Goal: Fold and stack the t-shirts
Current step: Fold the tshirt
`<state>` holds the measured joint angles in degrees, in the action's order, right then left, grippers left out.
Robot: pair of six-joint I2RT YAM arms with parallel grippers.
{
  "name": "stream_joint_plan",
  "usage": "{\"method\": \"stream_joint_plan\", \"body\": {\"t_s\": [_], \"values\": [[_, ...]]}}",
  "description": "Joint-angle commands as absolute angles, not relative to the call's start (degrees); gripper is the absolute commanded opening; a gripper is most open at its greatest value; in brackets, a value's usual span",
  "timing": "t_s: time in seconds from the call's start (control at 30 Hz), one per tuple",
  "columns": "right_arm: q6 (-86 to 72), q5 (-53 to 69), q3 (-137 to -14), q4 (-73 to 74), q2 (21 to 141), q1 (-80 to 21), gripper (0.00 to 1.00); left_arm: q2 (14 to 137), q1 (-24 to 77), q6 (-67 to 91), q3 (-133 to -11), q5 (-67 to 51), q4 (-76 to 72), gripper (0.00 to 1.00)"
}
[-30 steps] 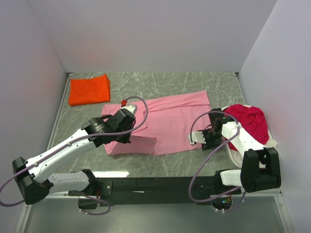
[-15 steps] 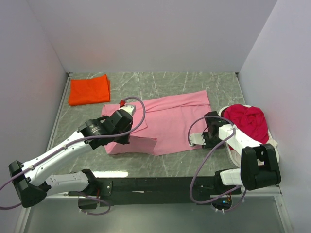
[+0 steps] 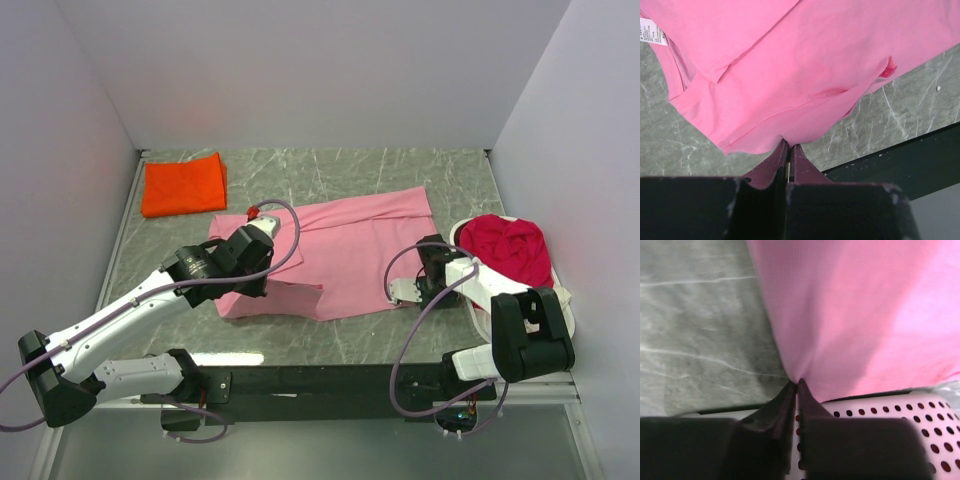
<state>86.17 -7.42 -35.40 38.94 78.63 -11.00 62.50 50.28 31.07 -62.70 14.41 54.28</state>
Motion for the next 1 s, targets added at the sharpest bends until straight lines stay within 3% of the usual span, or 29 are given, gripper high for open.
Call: {"method": "stream_joint_plan", "body": {"t_s": [0.0,0.47,0.97], "values": [[84.6,-2.6,-35.8,36.3,78.9,-11.3,0.00,62.6,49.7,30.3,-63.5,14.9,53.3,0.01],[81.5,-0.2,-43.1,40.0,72.7,-11.2,0.00,62.3,49.0,29.5,-67.1,17.4,55.0,0.00],[79.9,-0.6,-46.3,37.1,73.6,-9.5,0.00,63.9,46.8,26.9,-70.8,20.5,54.3,0.00]]}}
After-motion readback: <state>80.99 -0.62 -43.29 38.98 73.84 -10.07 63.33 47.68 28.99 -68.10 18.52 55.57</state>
